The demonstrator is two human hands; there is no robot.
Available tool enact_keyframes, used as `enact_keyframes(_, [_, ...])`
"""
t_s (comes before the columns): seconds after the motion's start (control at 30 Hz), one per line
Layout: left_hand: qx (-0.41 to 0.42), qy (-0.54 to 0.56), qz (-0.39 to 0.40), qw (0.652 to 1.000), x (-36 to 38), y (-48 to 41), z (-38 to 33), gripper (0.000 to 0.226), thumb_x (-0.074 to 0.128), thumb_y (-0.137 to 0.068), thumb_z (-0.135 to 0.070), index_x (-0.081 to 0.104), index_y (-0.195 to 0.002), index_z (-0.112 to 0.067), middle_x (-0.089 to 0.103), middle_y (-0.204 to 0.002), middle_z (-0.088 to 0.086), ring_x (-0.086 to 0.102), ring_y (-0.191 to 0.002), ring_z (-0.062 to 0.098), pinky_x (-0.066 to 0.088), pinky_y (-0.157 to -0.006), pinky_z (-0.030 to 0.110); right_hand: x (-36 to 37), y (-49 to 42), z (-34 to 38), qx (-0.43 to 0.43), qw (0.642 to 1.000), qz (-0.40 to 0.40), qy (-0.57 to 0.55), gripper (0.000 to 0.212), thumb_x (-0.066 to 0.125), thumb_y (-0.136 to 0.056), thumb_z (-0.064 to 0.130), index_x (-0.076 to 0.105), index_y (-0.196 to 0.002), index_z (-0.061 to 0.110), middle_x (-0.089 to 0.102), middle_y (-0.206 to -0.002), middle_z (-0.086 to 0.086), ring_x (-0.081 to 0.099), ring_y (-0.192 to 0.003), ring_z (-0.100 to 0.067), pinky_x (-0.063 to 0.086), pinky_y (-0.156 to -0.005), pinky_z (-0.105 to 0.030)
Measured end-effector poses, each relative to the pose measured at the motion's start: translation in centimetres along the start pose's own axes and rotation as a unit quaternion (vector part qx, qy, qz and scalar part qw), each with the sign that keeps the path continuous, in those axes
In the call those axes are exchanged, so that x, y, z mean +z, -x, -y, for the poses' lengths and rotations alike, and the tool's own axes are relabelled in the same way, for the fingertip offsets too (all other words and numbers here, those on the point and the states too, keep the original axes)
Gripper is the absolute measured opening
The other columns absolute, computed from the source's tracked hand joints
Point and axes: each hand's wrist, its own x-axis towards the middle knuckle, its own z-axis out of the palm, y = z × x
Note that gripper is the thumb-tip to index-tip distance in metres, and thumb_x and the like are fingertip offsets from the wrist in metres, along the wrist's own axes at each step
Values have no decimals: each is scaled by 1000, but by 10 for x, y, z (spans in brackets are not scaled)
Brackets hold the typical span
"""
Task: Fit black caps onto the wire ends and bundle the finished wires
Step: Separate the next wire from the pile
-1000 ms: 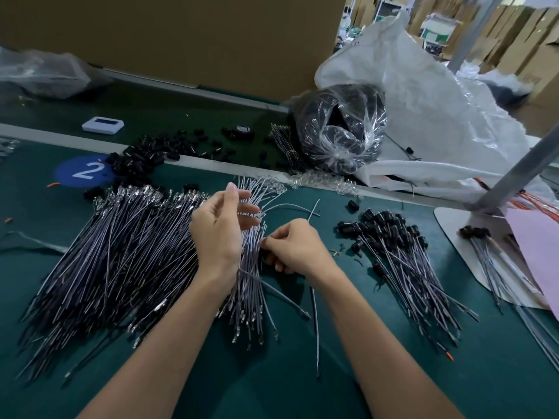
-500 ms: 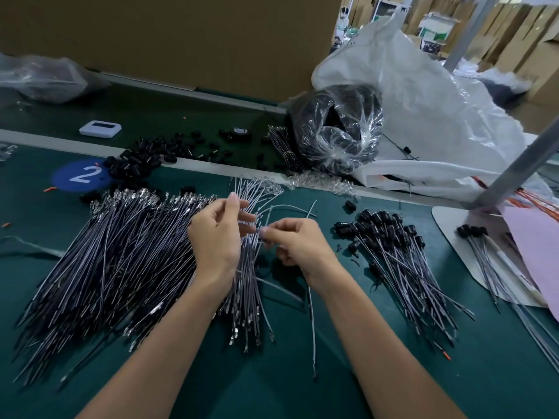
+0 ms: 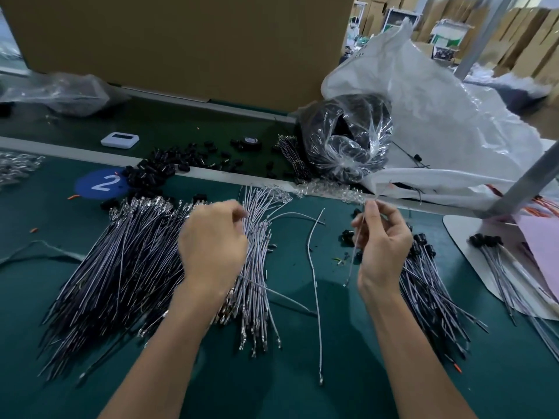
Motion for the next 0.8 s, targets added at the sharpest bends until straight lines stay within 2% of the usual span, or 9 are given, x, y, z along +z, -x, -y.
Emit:
enact_keyframes(0.07, [-35, -185, 26, 982, -20, -7, 7, 14, 70, -85, -15, 71, -96, -23, 68, -83, 3, 55, -77, 22, 40, -64, 28, 1, 1, -2, -3, 1000, 3, 10, 9, 56, -97, 15, 61, -90, 13, 63, -59, 6, 47, -48, -4, 37, -43, -15])
enact_keyframes(0.1, [-60, -239, 59, 967, -28, -10, 10, 13, 69, -85, -16, 69, -96, -22, 65, -82, 4, 52, -74, 23, 39, -65, 30, 2, 3, -3, -3, 1000, 10, 16, 9, 57, -97, 15, 61, -90, 12, 63, -59, 5, 47, -48, -5, 37, -43, -16])
enact_keyframes(0.17, [-102, -263, 117, 952, -35, -12, 17, 17, 66, -85, -12, 66, -101, -19, 59, -81, 3, 48, -70, 22, 36, -64, 31, 4, 5, -4, -2, 999, 25, 29, 8, 58, -97, 14, 62, -91, 11, 64, -59, 5, 48, -48, -5, 38, -43, -16])
enact_keyframes(0.27, [-122, -221, 156, 955, -36, -12, 27, 21, 61, -84, -5, 65, -103, -15, 56, -82, 2, 51, -71, 23, 38, -63, 32, 5, 8, -4, -6, 998, 45, 48, 10, 58, -96, 11, 63, -88, 13, 64, -58, 4, 49, -48, -5, 38, -43, -15])
enact_keyframes(0.4, [-130, -168, 164, 963, -37, -13, 31, 18, 59, -83, -2, 68, -97, -10, 64, -87, 6, 60, -77, 26, 49, -65, 34, 5, 8, -5, -2, 997, 46, 56, 11, 59, -96, 11, 63, -86, 15, 63, -57, 4, 49, -48, -7, 37, -42, -16])
enact_keyframes(0.57, [-121, -161, 153, 968, -42, -9, 29, 18, 55, -87, -1, 70, -92, -9, 64, -87, 8, 59, -76, 27, 50, -67, 36, 4, 6, -5, 15, 998, 34, 58, 11, 59, -96, 11, 63, -86, 14, 63, -56, 4, 49, -48, -8, 36, -43, -16])
enact_keyframes(0.63, [-110, -143, 120, 976, -42, -9, 27, 16, 56, -90, -5, 70, -94, -11, 64, -94, 8, 59, -80, 29, 46, -68, 36, 4, 6, -4, 21, 998, 32, 59, 11, 60, -95, 11, 64, -86, 14, 63, -55, 4, 50, -48, -6, 37, -44, -15])
enact_keyframes(0.73, [-39, -78, 34, 996, -41, -10, 16, 12, 60, -93, -9, 70, -98, -12, 60, -104, 6, 55, -81, 23, 44, -71, 35, 3, 7, -3, 33, 997, 45, 60, 11, 61, -94, 12, 66, -84, 14, 64, -57, 5, 52, -50, -4, 40, -47, -15])
enact_keyframes(0.8, [66, 15, -1, 998, -36, -7, 2, 15, 64, -89, -3, 72, -99, -10, 66, -104, 3, 59, -81, 17, 50, -78, 29, 3, 7, -2, 68, 994, 71, 48, 12, 62, -94, 12, 68, -83, 12, 66, -61, 3, 51, -50, -4, 41, -47, -15])
